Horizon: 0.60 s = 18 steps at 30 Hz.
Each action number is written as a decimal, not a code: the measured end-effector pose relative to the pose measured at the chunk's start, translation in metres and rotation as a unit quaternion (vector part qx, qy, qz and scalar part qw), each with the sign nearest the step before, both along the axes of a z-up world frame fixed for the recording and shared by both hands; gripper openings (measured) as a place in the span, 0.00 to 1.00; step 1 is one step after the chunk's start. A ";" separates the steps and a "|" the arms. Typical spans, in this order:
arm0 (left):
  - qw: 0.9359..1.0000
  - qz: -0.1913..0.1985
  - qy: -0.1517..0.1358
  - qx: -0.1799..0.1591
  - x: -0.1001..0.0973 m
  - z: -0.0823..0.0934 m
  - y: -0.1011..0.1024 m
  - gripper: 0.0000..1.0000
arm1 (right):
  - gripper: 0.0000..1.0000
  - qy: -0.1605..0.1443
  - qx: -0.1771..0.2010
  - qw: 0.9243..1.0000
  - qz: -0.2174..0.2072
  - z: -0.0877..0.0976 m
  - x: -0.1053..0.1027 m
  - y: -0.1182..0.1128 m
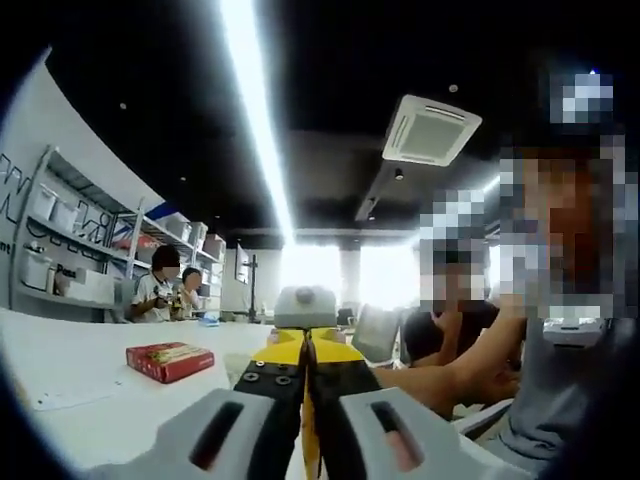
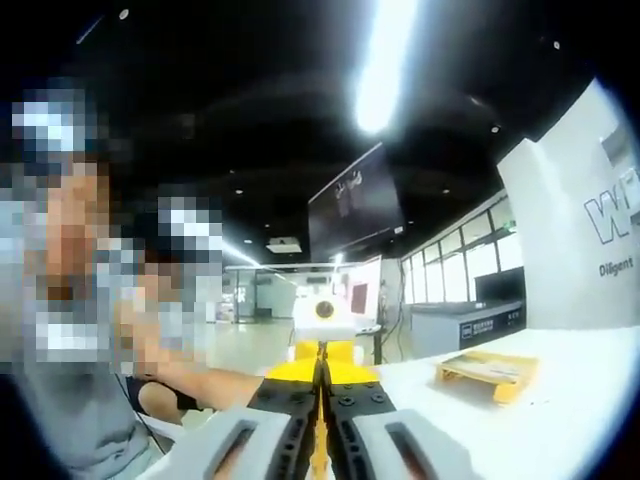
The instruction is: Tear open the coffee pouch, take out the coffee, and pour the coffee from the pouch into the cup
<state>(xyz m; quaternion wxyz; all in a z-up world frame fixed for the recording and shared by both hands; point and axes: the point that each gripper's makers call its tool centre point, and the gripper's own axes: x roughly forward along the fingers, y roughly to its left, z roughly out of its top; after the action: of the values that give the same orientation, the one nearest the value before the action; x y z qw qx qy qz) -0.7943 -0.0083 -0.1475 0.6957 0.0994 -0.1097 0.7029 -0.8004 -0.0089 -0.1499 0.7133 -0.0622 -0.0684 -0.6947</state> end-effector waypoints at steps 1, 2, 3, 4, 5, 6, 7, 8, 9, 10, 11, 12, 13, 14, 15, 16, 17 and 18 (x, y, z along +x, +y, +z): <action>1.000 -0.004 0.000 0.000 0.001 0.000 0.000 0.04 | 0.02 0.000 0.000 1.000 0.003 0.000 0.001 0.000; 1.000 -0.008 -0.001 -0.001 0.002 0.000 0.000 0.04 | 0.02 0.001 0.000 1.000 0.006 0.000 0.002 0.000; 1.000 -0.012 -0.003 -0.002 0.004 0.000 0.000 0.04 | 0.02 0.001 0.001 1.000 0.010 0.000 0.003 0.000; 1.000 -0.022 -0.006 -0.002 0.007 0.000 0.000 0.04 | 0.02 0.001 0.002 1.000 0.018 0.000 0.006 0.000; 0.999 -0.033 -0.009 -0.002 0.011 -0.001 0.000 0.04 | 0.02 0.004 0.002 1.000 0.026 0.000 0.010 -0.001; 0.999 -0.049 -0.013 0.000 0.016 0.000 -0.001 0.04 | 0.02 0.007 0.003 0.999 0.031 0.000 0.013 -0.002; 0.998 -0.065 -0.016 0.000 0.021 0.000 -0.002 0.04 | 0.02 0.011 0.004 0.999 0.039 0.001 0.017 -0.003; 0.997 -0.073 -0.015 0.000 0.023 0.000 -0.002 0.04 | 0.02 0.016 0.006 0.999 0.047 0.001 0.022 -0.004; 0.997 -0.083 -0.010 0.001 0.027 0.001 -0.003 0.04 | 0.02 0.020 0.007 0.998 0.051 0.002 0.025 -0.004; 0.996 -0.093 -0.003 0.003 0.032 0.002 -0.003 0.04 | 0.02 0.024 0.008 0.998 0.062 0.002 0.032 -0.006; 0.995 -0.099 -0.001 0.003 0.036 0.002 -0.003 0.04 | 0.02 0.027 0.009 0.997 0.070 0.002 0.037 -0.007; 0.995 -0.105 -0.001 0.003 0.037 0.002 -0.004 0.04 | 0.02 0.028 0.009 0.997 0.073 0.002 0.041 -0.008; 0.994 -0.108 0.001 0.004 0.038 0.003 -0.004 0.04 | 0.02 0.028 0.008 0.997 0.076 0.003 0.041 -0.008; 0.994 -0.111 0.002 0.004 0.039 0.004 -0.005 0.04 | 0.02 0.029 0.008 0.996 0.079 0.004 0.041 -0.008; 0.994 -0.112 0.003 0.004 0.039 0.004 -0.005 0.04 | 0.02 0.029 0.008 0.996 0.081 0.004 0.042 -0.008; 0.993 -0.114 0.004 0.003 0.040 0.004 -0.005 0.04 | 0.02 0.029 0.008 0.996 0.083 0.004 0.042 -0.008; 0.993 -0.117 0.005 0.002 0.042 0.004 -0.005 0.04 | 0.02 0.029 0.008 0.996 0.085 0.004 0.042 -0.007; 0.993 -0.119 0.006 0.003 0.044 0.003 -0.005 0.04 | 0.02 0.029 0.009 0.996 0.087 0.004 0.042 -0.007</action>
<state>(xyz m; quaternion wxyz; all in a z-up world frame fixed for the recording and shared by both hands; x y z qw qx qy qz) -0.7506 -0.0132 -0.1444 0.7751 0.0914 -0.1186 0.6139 -0.7585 -0.0161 -0.1460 0.7735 -0.0698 -0.0469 -0.6282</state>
